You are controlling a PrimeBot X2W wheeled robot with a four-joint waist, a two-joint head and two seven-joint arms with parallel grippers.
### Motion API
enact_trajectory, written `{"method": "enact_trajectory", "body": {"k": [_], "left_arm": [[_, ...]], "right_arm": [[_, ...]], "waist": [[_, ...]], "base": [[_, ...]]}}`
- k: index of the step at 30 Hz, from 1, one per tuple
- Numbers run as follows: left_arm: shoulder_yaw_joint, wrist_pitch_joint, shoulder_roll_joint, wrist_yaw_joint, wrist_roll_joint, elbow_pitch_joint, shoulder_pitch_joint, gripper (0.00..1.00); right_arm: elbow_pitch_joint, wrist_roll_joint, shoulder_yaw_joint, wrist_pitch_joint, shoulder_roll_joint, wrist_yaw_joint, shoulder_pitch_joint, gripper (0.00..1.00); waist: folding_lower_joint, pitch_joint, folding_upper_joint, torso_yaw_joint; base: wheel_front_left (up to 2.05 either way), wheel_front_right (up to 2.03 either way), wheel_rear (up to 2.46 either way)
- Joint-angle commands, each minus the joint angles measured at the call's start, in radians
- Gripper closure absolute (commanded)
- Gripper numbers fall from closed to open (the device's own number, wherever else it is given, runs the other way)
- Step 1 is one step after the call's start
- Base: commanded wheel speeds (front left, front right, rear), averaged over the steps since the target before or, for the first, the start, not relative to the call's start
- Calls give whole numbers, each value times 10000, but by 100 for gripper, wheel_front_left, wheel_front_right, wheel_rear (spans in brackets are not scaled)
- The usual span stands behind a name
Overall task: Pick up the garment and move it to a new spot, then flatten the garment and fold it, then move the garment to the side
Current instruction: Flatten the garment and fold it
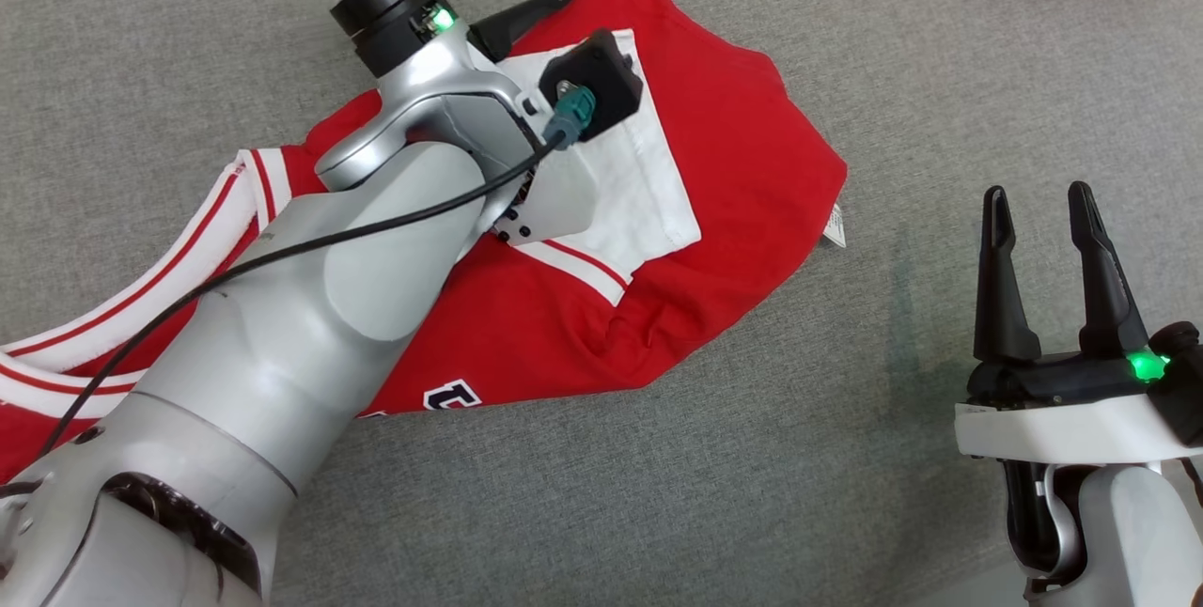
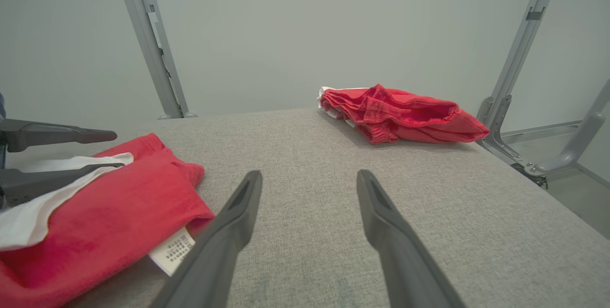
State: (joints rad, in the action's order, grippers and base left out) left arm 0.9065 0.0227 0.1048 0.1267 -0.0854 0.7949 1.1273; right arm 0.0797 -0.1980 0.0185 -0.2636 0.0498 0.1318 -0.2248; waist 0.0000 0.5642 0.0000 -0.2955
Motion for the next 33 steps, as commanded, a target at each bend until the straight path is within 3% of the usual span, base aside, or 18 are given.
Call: {"method": "enact_trajectory", "body": {"k": [1,5,6,7,8,9,10,11,17,21,25,26,33], "left_arm": [[269,35,-27,42,-53,156,81,0],[1014,-10,-1,48,-317,458,141,0],[1195,-39,20,48,-406,526,149,5],[1394,-79,47,50,-516,577,167,30],[1540,-99,95,49,-631,629,203,40],[1669,-98,147,49,-707,664,249,63],[1795,-78,187,48,-823,686,291,97],[1900,-52,223,47,-924,699,326,100],[2153,466,321,27,-1228,575,616,100],[1840,1097,240,-355,-1450,140,483,100],[1190,1802,761,-1083,-1879,-912,0,100],[1190,1802,761,-1083,-1879,-912,0,100],[-409,2265,3339,-3416,-2370,-4868,-2160,100]], "right_arm": [[0,-93,15,-11,15,-24,-96,0],[27,-216,67,-11,17,-24,-124,0],[31,-224,76,-9,15,-24,-128,0],[33,-251,85,-11,15,-24,-131,0],[38,-276,87,-11,15,-24,-130,0],[43,-286,85,-11,17,-24,-124,0],[44,-296,74,-11,15,-24,-114,0],[45,-305,56,-11,15,-24,-101,0],[80,-229,-67,-11,15,-24,2,0],[128,-183,-134,-11,20,-24,113,0],[230,-38,-109,-11,18,-24,279,0],[230,-38,-109,-11,18,-24,279,0],[412,384,-260,-11,28,-24,738,0]], "waist": [[0,11,0,-49],[0,12,0,-160],[0,10,0,-187],[0,8,0,-212],[0,5,0,-232],[0,0,0,-247],[0,-7,0,-256],[0,-17,0,-258],[0,-149,0,-103],[0,-404,0,172],[0,-821,0,602],[0,-821,0,602],[0,-1647,0,1505]], "base": [[0,0,0],[0,0,0],[0,0,0],[0,0,0],[0,0,0],[0,0,0],[0,0,0],[0,0,0],[0,0,0],[0,0,0],[0,0,0],[0,0,0],[0,0,0]]}}
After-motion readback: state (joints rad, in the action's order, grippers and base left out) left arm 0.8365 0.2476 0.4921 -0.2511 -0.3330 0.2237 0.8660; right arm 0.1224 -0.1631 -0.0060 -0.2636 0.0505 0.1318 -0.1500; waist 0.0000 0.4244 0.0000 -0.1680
